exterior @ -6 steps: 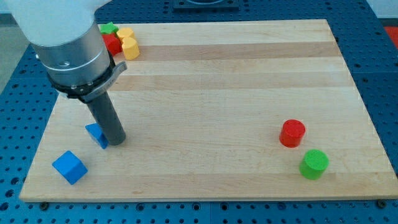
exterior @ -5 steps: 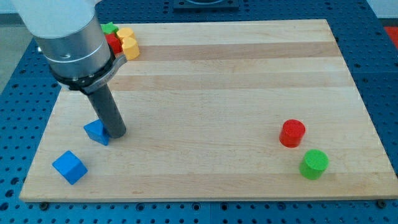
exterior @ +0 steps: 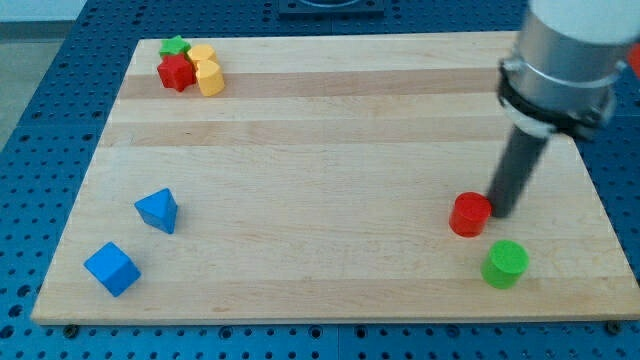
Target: Move red circle closer to blue triangle
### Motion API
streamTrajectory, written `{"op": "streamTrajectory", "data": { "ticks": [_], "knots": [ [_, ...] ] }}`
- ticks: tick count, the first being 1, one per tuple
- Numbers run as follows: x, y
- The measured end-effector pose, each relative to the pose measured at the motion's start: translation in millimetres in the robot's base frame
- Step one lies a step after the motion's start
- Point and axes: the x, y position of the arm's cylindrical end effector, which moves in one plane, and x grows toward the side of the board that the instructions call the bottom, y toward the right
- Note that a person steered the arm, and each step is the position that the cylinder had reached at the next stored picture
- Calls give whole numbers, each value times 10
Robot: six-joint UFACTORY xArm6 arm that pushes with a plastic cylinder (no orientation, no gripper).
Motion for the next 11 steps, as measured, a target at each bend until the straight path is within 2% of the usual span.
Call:
{"op": "streamTrajectory", "data": {
  "ticks": [2,5,11],
  "knots": [
    [-50,-2],
    [-61,-808],
    [113,-1278]
  ]
}}
